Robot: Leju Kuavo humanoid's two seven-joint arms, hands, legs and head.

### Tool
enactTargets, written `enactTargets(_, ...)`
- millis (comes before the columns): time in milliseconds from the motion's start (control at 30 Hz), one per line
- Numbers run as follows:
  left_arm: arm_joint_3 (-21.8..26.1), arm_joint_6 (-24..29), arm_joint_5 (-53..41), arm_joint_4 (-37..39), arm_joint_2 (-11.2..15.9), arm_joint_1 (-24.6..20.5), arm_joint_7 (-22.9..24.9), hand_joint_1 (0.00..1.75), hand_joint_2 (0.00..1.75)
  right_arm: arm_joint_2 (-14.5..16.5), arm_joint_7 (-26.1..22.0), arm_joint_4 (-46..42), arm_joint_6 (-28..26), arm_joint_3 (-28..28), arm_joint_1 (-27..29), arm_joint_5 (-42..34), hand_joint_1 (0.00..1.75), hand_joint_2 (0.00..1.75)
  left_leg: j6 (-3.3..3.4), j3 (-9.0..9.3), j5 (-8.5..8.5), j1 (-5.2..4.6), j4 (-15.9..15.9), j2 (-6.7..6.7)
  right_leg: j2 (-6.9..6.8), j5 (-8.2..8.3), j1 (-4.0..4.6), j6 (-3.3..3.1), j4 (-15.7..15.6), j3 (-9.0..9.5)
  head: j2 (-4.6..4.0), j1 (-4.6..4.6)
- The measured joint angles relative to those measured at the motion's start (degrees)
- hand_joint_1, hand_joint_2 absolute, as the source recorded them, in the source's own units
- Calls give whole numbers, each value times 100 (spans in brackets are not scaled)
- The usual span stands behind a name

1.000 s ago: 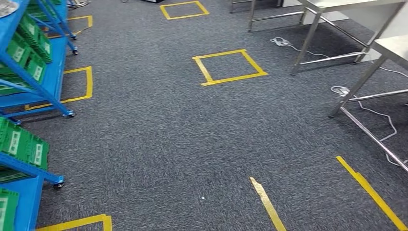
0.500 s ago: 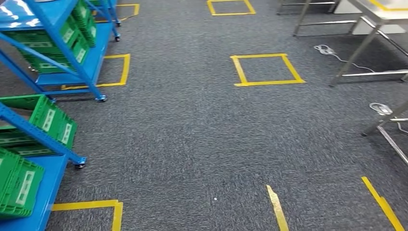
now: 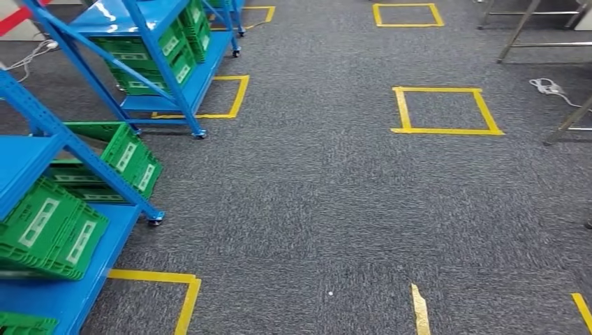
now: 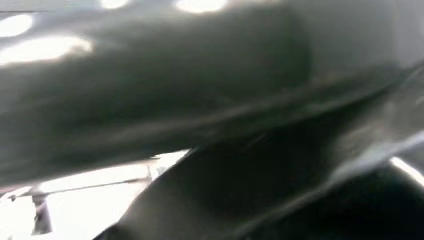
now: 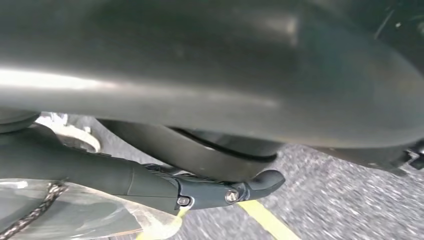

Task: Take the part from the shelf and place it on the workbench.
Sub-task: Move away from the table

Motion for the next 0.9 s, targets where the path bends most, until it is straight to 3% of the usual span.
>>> enactTargets(67, 24, -80, 6, 1, 24, -17, 89, 0, 0, 0, -62, 0, -57, 22, 13, 35, 0, 0, -23, -318, -335, -1, 756, 154, -187, -22, 35, -38, 0, 10, 0, -9)
enactTargets(100, 37, -108, 6, 0, 30, -24, 121, 0, 0, 0, -83, 0, -78, 31, 13, 44, 0, 0, -25, -391, -382, -1, 962, 180, -277, -32, 48, -48, 0, 19, 0, -9)
enactTargets(133, 51, -127, 8, 0, 33, -30, 143, 0, 0, 0, -90, 0, -94, 39, 9, 47, 0, 0, -19, -355, -314, -1, 945, 202, -360, -43, 59, -53, 1, 31, 0, -9)
enactTargets(200, 75, -144, 35, -1, 37, -33, 162, 0, 0, 3, -73, 0, -94, 49, 3, 50, 0, 0, 26, -7, 54, -12, 316, 338, -505, -72, 78, -50, 0, 74, 0, -9)
enactTargets(233, 88, -143, 61, -1, 39, -32, 165, 0, 0, 5, -54, 1, -78, 51, 4, 52, 0, 0, 60, 188, 194, -43, -64, 509, -566, -93, 96, -36, 4, 81, 0, -7)
enactTargets(300, 116, -134, 98, -1, 41, -30, 169, 0, 0, 8, 7, 2, -24, 56, 4, 64, 0, 0, 136, 397, 275, -109, -534, 771, -683, -128, 129, 10, 18, 91, 0, 1)
enactTargets(333, 128, -134, 99, 0, 44, -23, 169, 0, 0, 9, 31, 2, -6, 61, 2, 69, 0, 0, 163, 398, 246, -138, -580, 794, -754, -139, 141, 35, 20, 90, 0, 8)
enactTargets(367, 136, -135, 94, 1, 47, -13, 165, 0, 0, 10, 44, 1, -4, 66, -4, 74, 0, 0, 193, 391, 250, -141, -613, 720, -832, -149, 143, 61, 17, 110, 0, 13)
enactTargets(400, 143, -145, 96, 1, 50, 1, 160, 0, 0, 10, 41, -3, -16, 70, -11, 80, 0, 0, 221, 387, 267, -132, -630, 639, -825, -176, 137, 91, 27, 112, 0, 25)
enactTargets(467, 177, -188, 121, 1, 53, 9, 151, 0, 0, 10, -24, -9, -72, 78, -17, 95, 0, 0, 282, 399, 301, -99, -677, 482, -554, -361, 110, 145, 273, 11, 0, 39)
enactTargets(533, 223, -238, 154, 1, 47, -10, 150, 0, 0, 11, -96, -11, -124, 85, -11, 113, 0, 0, 321, 389, 316, -81, -687, 330, -210, -694, 81, 172, 948, -323, 0, 51)
enactTargets(600, 255, -253, 166, 1, 41, -15, 147, 0, 0, 11, -142, -11, -153, 87, -6, 123, 0, 0, 334, 381, 318, -79, -682, 165, -115, -885, 73, 184, 1582, -666, 0, 51)
enactTargets(633, 265, -250, 166, 1, 40, -9, 142, 0, 0, 11, -153, -11, -156, 88, -10, 131, 0, 0, 334, 385, 319, -78, -679, 80, -101, -824, 70, 187, 1641, -723, 0, 53)
enactTargets(700, 279, -233, 164, 1, 38, -1, 123, 0, 0, 11, -149, -11, -151, 91, -25, 147, 0, 0, 321, 401, 317, -68, -665, -90, -39, -399, 50, 191, 1104, -514, 0, 51)
enactTargets(767, 295, -205, 163, 0, 35, -8, 98, 0, 0, 12, -138, -8, -137, 93, -20, 158, 0, 0, 272, 384, 312, -62, -629, -243, 217, -105, 13, 192, 399, -203, 0, 57)
enactTargets(833, 313, -171, 166, 0, 30, -11, 74, 0, 0, 14, -132, -4, -126, 94, -17, 160, 0, 0, 196, 320, 330, -51, -599, -364, 394, -105, 5, 165, 130, -64, 0, 60)
enactTargets(900, 337, -151, 169, 1, 28, 5, 54, 0, 0, 16, -125, -3, -112, 95, -18, 161, 0, 0, 131, 266, 355, -31, -592, -464, 305, -103, 15, 101, 93, -27, 0, 55)
